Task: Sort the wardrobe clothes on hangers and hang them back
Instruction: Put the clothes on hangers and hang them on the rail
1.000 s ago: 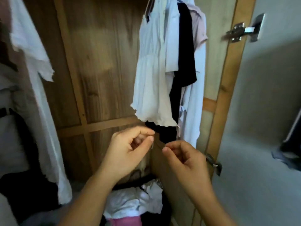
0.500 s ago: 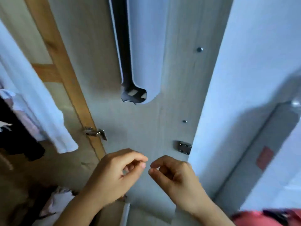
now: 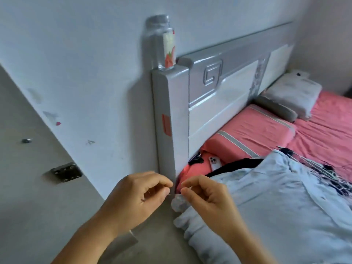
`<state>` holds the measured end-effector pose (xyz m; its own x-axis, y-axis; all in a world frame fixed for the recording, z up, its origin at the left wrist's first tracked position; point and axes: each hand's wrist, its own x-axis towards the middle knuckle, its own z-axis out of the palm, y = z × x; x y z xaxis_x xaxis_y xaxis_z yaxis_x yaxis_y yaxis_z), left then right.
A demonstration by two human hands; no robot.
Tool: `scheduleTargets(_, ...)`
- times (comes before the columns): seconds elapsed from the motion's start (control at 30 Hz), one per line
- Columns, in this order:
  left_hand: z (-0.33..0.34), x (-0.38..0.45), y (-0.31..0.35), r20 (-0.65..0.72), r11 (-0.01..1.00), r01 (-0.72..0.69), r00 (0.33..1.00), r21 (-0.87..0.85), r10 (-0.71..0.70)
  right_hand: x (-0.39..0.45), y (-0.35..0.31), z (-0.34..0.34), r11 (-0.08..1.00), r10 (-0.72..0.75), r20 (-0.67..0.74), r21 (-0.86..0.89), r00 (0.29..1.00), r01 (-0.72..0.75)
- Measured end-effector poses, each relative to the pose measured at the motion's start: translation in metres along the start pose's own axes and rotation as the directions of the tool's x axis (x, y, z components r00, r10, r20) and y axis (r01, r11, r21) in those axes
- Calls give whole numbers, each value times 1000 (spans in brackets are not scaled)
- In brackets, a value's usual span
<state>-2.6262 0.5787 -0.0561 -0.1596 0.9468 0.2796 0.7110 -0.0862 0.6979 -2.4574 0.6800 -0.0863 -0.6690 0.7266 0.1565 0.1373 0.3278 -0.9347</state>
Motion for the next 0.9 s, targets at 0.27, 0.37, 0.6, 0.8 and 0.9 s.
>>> scheduleTargets(0.27,91,90,10,260,991,-89,959,-101,113,-25,49,-93,990,143,-377,44,915,-137)
scheduleTargets(0.37,133,124,19,309,989,-96,943,-112,126,-34,69,-131,977,211,-471,86,857,-194)
scheduleTargets(0.6,242,209,42,444,994,-57,891,-93,93,-57,153,-235,915,358,-659,108,661,-389)
scheduleTargets(0.8,346,277,66,588,999,-21,808,-48,45,-75,223,-331,840,420,-746,106,516,-532)
scheduleTargets(0.9,391,304,77,655,999,14,756,-33,11,-80,255,-373,805,451,-757,117,473,-581)
